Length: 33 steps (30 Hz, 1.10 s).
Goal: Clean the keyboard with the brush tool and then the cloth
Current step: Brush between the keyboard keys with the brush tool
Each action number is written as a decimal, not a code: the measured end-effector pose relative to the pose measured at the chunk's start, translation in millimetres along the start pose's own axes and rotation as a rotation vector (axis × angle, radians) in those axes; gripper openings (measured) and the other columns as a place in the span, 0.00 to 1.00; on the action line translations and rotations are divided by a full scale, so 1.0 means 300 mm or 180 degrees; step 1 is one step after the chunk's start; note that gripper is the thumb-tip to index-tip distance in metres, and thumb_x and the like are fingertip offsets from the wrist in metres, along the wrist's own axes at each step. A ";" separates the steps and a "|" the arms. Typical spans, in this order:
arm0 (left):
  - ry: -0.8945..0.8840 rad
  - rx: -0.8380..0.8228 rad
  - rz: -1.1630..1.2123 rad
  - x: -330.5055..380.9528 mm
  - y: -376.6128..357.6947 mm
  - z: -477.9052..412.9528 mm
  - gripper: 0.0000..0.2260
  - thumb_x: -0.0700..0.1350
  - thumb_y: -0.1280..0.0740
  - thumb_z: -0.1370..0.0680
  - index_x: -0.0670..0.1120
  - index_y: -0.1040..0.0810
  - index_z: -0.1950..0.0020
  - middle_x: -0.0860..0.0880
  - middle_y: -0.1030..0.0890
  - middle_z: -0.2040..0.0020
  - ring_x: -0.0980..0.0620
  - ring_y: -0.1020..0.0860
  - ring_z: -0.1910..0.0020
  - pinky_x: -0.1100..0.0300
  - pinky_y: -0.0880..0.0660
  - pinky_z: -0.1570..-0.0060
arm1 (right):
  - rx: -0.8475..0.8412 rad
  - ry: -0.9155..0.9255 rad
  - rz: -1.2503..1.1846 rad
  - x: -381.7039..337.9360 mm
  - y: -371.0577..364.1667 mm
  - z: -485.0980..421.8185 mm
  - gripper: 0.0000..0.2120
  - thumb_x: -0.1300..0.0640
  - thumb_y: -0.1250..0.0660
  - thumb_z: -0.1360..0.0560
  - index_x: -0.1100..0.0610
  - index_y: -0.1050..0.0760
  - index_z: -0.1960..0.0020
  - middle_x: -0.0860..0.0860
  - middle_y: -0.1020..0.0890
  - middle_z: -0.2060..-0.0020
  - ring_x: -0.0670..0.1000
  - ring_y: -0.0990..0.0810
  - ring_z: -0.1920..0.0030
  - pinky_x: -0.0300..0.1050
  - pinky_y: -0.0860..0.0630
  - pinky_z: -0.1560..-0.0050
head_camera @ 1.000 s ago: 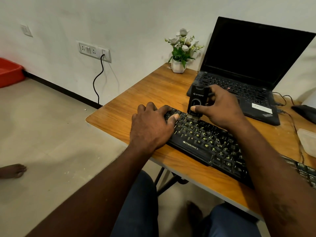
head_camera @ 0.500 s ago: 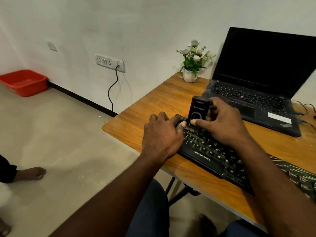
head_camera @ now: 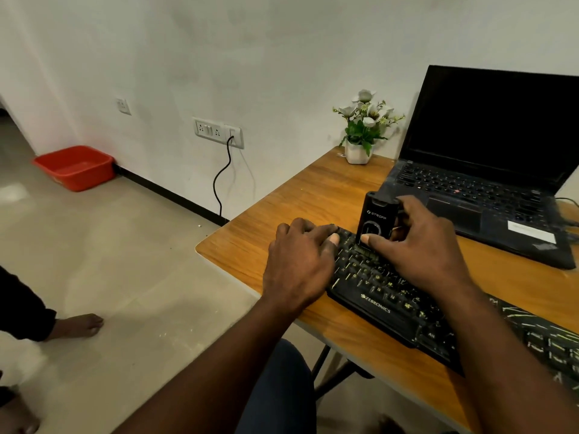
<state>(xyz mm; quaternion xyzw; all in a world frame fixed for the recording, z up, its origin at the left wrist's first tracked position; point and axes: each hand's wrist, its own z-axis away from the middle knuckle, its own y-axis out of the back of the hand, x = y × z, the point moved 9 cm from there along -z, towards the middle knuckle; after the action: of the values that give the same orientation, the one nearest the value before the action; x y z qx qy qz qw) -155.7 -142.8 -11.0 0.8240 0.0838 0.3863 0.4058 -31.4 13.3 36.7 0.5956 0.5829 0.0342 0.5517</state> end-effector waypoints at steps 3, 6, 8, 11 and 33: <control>0.0218 0.0559 0.2021 -0.053 0.079 0.015 0.13 0.49 0.39 0.15 0.54 0.19 0.33 0.55 0.20 0.39 0.54 0.24 0.39 0.52 0.23 0.42 | 0.0027 -0.0030 -0.0099 0.001 0.007 -0.004 0.31 0.48 0.19 0.29 0.50 0.27 0.31 0.45 0.19 0.51 0.42 0.20 0.58 0.37 0.23 0.61; 0.0528 0.0288 0.3806 -0.106 0.076 0.002 0.17 0.50 0.42 0.15 0.43 0.20 0.34 0.42 0.15 0.46 0.46 0.18 0.50 0.57 0.21 0.53 | 0.0065 -0.0194 -0.0395 0.016 0.012 -0.009 0.30 0.49 0.20 0.29 0.49 0.27 0.31 0.45 0.19 0.49 0.38 0.20 0.59 0.36 0.24 0.63; 0.0707 0.0143 0.3947 -0.116 0.068 -0.006 0.18 0.52 0.42 0.15 0.43 0.20 0.34 0.40 0.15 0.46 0.45 0.17 0.54 0.57 0.22 0.58 | 0.0072 -0.0249 -0.0514 0.024 0.013 -0.006 0.30 0.49 0.19 0.29 0.49 0.27 0.31 0.45 0.19 0.49 0.39 0.19 0.59 0.39 0.21 0.61; 0.0664 0.0162 0.2790 -0.112 0.050 -0.021 0.11 0.48 0.36 0.15 0.49 0.16 0.37 0.51 0.16 0.45 0.54 0.18 0.49 0.57 0.21 0.52 | 0.0120 -0.0177 -0.0324 0.020 0.022 -0.003 0.29 0.49 0.19 0.29 0.49 0.27 0.32 0.45 0.18 0.49 0.38 0.19 0.59 0.37 0.22 0.61; 0.0184 -0.0310 0.0975 -0.053 -0.045 -0.071 0.14 0.46 0.39 0.20 0.56 0.17 0.41 0.58 0.25 0.45 0.53 0.25 0.43 0.44 0.23 0.43 | -0.0187 0.0348 0.0287 -0.119 -0.061 -0.041 0.27 0.48 0.18 0.31 0.51 0.25 0.37 0.49 0.16 0.45 0.48 0.17 0.55 0.43 0.19 0.57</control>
<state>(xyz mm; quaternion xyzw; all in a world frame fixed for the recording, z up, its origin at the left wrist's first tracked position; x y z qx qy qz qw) -179.4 -128.2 -22.0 0.7950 -0.0500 0.4709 0.3790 -63.0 -10.6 50.2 0.6020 0.5835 0.1086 0.5342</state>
